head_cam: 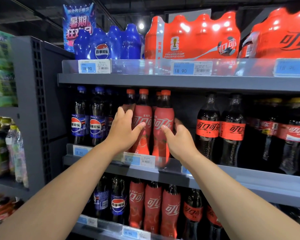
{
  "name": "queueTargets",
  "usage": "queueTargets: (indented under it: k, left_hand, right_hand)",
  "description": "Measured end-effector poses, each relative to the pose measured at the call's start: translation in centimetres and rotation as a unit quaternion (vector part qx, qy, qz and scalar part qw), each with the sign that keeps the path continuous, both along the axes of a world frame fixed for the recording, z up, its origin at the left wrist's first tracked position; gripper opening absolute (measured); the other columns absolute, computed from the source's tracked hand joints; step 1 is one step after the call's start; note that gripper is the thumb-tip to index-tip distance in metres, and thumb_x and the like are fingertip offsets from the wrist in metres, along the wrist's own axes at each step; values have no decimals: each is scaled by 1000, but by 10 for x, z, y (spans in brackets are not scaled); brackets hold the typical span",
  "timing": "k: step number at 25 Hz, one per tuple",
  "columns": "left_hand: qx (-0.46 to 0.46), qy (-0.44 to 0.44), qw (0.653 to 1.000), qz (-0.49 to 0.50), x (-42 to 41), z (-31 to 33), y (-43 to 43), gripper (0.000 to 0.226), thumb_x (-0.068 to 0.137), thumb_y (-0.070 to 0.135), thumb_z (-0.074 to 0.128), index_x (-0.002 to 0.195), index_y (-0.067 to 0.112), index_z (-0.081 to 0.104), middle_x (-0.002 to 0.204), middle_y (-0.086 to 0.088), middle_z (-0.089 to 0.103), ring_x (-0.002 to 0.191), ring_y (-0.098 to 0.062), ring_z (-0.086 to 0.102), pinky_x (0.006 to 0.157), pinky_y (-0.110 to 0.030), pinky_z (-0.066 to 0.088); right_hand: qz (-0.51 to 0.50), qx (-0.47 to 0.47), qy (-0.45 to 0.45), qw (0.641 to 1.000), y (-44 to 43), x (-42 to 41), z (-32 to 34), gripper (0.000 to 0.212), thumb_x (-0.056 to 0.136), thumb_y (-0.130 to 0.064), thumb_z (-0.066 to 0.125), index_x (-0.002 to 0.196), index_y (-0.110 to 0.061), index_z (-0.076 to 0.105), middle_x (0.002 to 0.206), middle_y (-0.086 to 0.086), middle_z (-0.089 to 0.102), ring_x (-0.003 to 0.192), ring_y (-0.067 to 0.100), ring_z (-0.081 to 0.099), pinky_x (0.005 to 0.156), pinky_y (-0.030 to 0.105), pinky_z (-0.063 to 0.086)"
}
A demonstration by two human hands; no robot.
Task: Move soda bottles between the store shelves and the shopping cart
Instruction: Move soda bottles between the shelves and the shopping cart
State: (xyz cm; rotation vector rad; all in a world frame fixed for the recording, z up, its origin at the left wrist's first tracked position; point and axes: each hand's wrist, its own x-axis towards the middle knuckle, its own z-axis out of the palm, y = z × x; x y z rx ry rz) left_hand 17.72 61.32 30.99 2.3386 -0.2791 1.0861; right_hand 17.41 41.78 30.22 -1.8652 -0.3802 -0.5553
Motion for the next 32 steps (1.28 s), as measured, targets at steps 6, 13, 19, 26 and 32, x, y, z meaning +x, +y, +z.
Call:
queueTargets:
  k: [6, 13, 19, 26, 32]
  left_hand:
    - [-10, 8, 1000, 13, -4, 0, -3, 36, 95, 36, 63, 88, 11, 39, 104, -6, 34, 95, -26, 43, 88, -47, 45]
    - [-106, -128, 986, 3, -16, -44, -5, 26, 85, 33, 73, 103, 24, 56, 98, 8, 57, 86, -8, 57, 77, -29, 47]
    - [-141, -4, 989, 44, -14, -67, -12, 40, 74, 52, 82, 98, 28, 60, 89, 13, 62, 72, 0, 60, 63, -11, 40]
    - [-111, -6, 989, 95, -8, -64, -24, 50, 77, 50, 81, 110, 15, 66, 104, 3, 62, 75, -12, 62, 76, -30, 48]
    - [-225, -22, 972, 62, -1, -46, -1, 63, 81, 44, 78, 124, 13, 44, 127, -5, 46, 114, -22, 49, 93, -29, 36]
  right_hand:
    - [23, -30, 44, 998, -3, -1, -4, 33, 101, -38, 56, 128, -19, 58, 111, -2, 71, 101, 15, 67, 94, 38, 55]
    - [-82, -138, 32, 987, -8, 0, -22, 36, 82, -38, 80, 101, -17, 58, 94, -4, 64, 83, 15, 61, 68, 25, 45]
    - [-53, -171, 48, 983, -18, 7, -12, 38, 75, -45, 86, 99, -24, 64, 83, -13, 62, 74, 2, 59, 60, 14, 44]
    - [4, -186, 72, 980, -20, 17, -17, 42, 92, -37, 72, 127, -15, 65, 125, 4, 69, 112, 20, 65, 96, 32, 51]
    - [-9, -211, 60, 976, -23, 21, -21, 33, 95, -40, 67, 115, -15, 64, 107, -1, 73, 88, 12, 68, 74, 24, 52]
